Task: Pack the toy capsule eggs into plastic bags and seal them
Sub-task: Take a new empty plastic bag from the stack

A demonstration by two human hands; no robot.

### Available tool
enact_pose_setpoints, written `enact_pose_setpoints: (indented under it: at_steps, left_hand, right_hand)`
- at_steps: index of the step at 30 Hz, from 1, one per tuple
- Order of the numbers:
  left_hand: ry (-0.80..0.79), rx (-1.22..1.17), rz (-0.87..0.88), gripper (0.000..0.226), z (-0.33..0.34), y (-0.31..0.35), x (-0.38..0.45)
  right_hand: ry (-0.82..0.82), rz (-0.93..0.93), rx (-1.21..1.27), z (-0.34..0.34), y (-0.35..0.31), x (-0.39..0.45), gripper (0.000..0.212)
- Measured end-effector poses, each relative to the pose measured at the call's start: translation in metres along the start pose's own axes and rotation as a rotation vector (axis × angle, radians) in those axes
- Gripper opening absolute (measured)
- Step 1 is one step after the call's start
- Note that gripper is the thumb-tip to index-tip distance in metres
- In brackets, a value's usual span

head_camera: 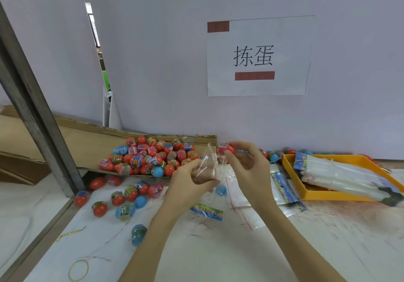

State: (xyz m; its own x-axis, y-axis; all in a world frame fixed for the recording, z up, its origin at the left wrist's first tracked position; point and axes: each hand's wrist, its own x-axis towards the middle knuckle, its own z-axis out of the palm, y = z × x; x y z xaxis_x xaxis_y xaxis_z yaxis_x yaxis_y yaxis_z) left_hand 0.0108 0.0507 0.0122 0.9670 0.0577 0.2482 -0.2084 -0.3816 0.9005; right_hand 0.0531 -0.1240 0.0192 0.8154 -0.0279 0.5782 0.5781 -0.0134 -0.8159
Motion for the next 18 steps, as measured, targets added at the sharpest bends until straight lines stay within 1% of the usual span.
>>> enact_pose_setpoints:
  at_steps: [3, 6, 10, 12, 15, 18]
  left_hand:
    - [-0.011, 0.032, 0.035, 0.039, 0.0014, 0.0014, -0.0011]
    - [-0.026, 0.015, 0.051, 0.039, 0.0015, 0.0018, -0.0001]
    - [0.012, 0.013, 0.061, 0.025, 0.0015, 0.0026, -0.0006]
    - [0.040, 0.016, 0.095, 0.022, 0.0014, 0.0032, -0.0010]
    - [0.057, 0.020, 0.130, 0.026, 0.0017, 0.0025, -0.0009]
    - [0.062, 0.051, 0.159, 0.029, 0.0022, 0.0010, -0.0013]
  right_hand:
    - [-0.082, -0.075, -0.094, 0.0005, -0.0031, -0.0021, 0.022]
    - [-0.161, -0.086, -0.215, 0.0025, -0.0059, -0.0049, 0.033]
    - [-0.203, -0.115, -0.311, -0.0001, -0.0074, -0.0048, 0.034]
    - [-0.242, -0.150, -0.329, -0.0016, -0.0072, -0.0043, 0.031]
    - [-0.305, -0.138, -0.338, -0.0010, -0.0054, -0.0042, 0.026]
    - [-0.291, -0.093, -0.293, 0.0020, -0.0072, -0.0058, 0.025]
